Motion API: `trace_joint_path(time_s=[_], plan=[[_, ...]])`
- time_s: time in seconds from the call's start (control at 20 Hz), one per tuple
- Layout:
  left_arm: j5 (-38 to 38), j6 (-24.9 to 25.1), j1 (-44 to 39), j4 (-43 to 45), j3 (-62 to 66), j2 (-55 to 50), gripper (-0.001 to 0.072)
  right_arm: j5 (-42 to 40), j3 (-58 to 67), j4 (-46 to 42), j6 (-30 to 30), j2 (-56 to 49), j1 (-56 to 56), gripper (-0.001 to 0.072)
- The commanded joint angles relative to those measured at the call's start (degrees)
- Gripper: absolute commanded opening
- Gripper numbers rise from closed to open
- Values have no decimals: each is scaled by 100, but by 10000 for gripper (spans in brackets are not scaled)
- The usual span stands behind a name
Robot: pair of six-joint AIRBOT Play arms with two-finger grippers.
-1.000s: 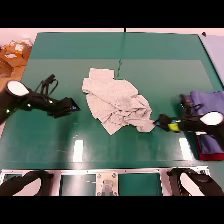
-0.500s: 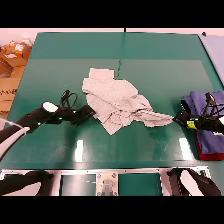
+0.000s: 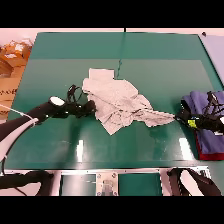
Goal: Fold the shirts.
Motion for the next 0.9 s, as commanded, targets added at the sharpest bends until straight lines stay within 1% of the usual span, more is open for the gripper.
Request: trace_joint_path(time_s=[0.0,0.05,0.1,0.2,0.3,0.35,0.45,0.65,0.75,0.85], plan=[[-1008,271,448,177,420,343,17,26,28,68,-11,4,-2,7],[-1239,249,726,341,601,651,17,186,131,79,-9,4,-2,5],[-1488,114,1021,529,815,988,18,422,330,129,-11,7,-2,6],[-2159,-20,1620,732,1408,1633,18,964,1038,573,-15,48,-2,6],[-2850,-15,2083,732,2177,2122,18,1311,2085,1180,-33,199,-2,7],[-3104,-59,2273,728,2643,2323,18,1390,2747,1351,-20,280,-4,7],[-3410,-149,2533,695,3659,2562,18,1399,4096,1364,223,380,-9,7],[-3895,-448,2643,699,6100,2645,19,1397,6369,1067,798,490,-11,8],[-3873,-741,2643,929,7237,2645,19,1397,7274,549,1134,496,-11,8],[-3801,-962,2643,1064,7995,2653,18,1397,7960,-15,1379,501,-11,8]])
